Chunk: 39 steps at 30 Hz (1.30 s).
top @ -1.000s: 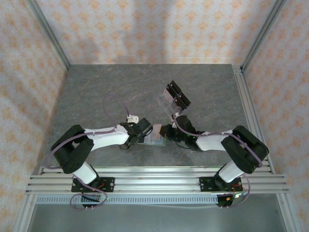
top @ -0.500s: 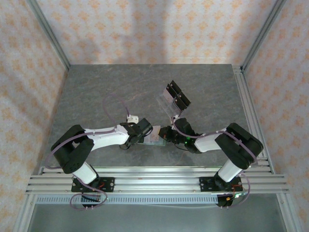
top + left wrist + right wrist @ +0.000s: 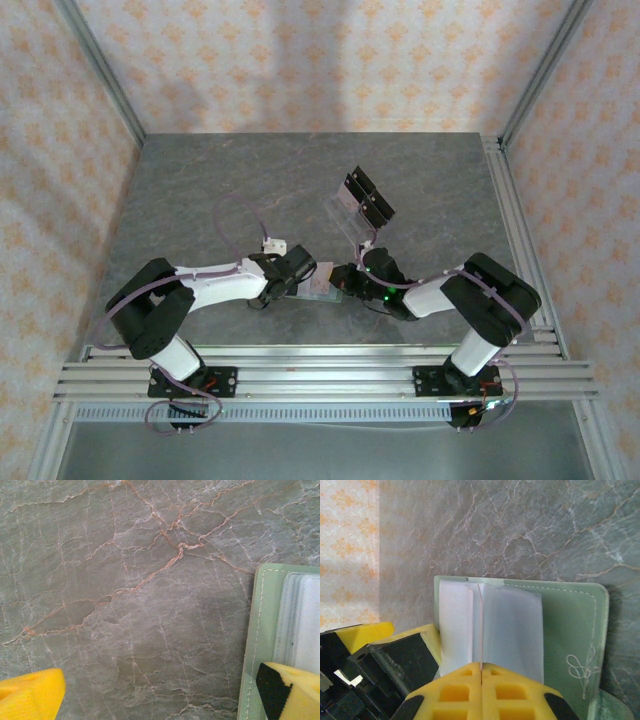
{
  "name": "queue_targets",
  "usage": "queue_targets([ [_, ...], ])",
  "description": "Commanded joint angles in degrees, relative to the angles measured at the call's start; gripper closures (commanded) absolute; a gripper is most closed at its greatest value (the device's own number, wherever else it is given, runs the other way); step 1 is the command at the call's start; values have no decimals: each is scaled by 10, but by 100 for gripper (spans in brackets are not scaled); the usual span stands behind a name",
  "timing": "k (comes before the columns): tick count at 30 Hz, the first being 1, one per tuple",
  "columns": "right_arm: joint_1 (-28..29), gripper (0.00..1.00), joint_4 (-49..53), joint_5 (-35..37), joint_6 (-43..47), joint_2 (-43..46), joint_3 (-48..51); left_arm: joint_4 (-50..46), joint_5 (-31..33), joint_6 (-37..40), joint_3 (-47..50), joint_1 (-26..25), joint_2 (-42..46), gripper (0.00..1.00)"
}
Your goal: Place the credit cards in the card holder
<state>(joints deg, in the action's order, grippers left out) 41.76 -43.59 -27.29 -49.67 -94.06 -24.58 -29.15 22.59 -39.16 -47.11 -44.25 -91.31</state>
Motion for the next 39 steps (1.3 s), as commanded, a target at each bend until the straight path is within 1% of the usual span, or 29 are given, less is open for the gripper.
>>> queue_targets([
  [1, 5, 100, -27, -4, -3, -11, 10, -21, 22, -10, -6, -4, -10, 0],
  [10, 5, 100, -83, -27, -19, -45, 11, -21, 22, -12, -6, -4, -14, 0],
  [30, 4, 100, -240, -37, -67, -131, 19, -20, 24, -12, -4, -4, -14, 0],
  [35, -2, 100, -259, -37, -74, -135, 25, -23, 27, -13, -3, -5, -11, 0],
  [39, -6, 100, -263, -33, -77, -128, 35, -48, 51, -30, -9, -4, -10, 1],
])
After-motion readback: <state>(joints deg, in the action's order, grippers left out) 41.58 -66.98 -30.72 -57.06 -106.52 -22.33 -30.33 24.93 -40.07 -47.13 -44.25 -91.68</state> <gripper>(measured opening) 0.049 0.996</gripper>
